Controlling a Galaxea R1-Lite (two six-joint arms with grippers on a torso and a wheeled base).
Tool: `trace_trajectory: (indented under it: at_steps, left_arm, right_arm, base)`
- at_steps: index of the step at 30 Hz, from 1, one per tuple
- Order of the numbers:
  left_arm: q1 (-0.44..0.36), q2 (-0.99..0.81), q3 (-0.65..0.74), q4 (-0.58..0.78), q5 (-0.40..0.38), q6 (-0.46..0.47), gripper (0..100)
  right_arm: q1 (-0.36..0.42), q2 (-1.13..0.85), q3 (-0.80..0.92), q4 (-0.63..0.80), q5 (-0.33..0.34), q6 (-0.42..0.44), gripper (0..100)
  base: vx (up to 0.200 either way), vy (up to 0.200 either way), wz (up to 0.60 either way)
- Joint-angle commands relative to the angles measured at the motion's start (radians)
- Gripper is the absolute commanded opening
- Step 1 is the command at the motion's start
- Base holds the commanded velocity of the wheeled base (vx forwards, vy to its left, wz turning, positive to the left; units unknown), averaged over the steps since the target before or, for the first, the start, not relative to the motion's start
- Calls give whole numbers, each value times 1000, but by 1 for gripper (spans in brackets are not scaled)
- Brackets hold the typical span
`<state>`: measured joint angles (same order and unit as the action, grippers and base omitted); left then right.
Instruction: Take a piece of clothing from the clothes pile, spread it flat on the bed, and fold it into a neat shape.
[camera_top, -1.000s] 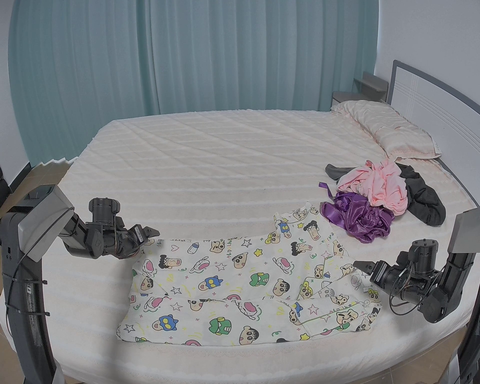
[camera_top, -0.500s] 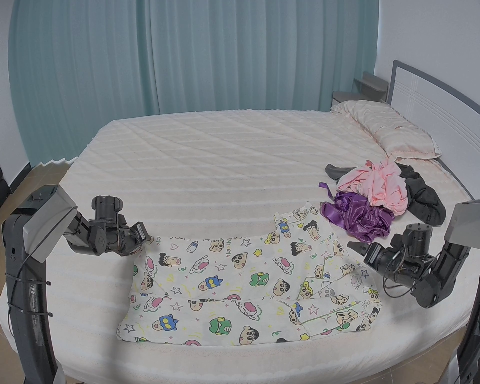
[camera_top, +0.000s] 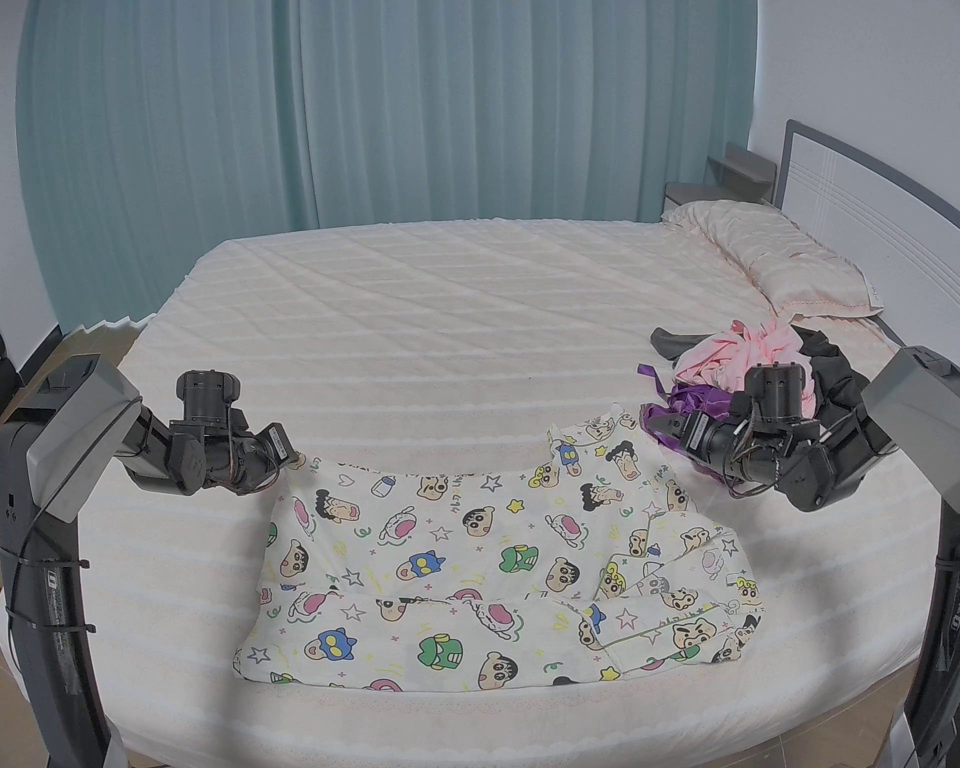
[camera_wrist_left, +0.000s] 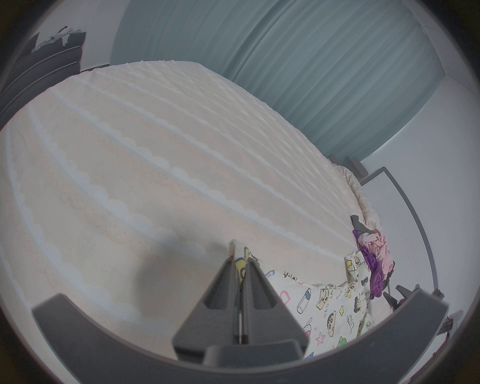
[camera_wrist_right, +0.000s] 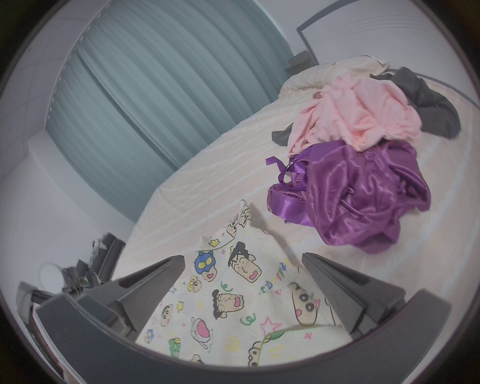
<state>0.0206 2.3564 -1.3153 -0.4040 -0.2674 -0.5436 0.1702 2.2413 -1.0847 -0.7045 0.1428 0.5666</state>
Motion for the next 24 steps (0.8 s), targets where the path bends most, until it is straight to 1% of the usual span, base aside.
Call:
trace_trajectory:
  at_steps: [1,2,4,7,13,24]
  left_arm:
    - [-10,-57,16,25,1,-6,0]
    - [-10,-57,16,25,1,-6,0]
    - [-15,-65,30,25,2,-6,0]
    - [-16,-77,42,25,2,-6,0]
    - [-15,-85,59,24,2,-6,0]
    - [-16,-94,65,25,2,-7,0]
  right_arm:
    - [11,121,-225,180,1,-114,100]
    - [11,121,-225,180,1,-114,100]
    - [8,153,-296,258,0,-174,100]
    - [6,178,-347,293,-2,-200,100]
    - [9,235,-431,333,-2,-203,100]
    - [8,297,-508,349,-2,-200,100]
  base:
    - [0,0,0]
    - [0,0,0]
    - [0,0,0]
    - [0,0,0]
    - [0,0,0]
    - [0,0,0]
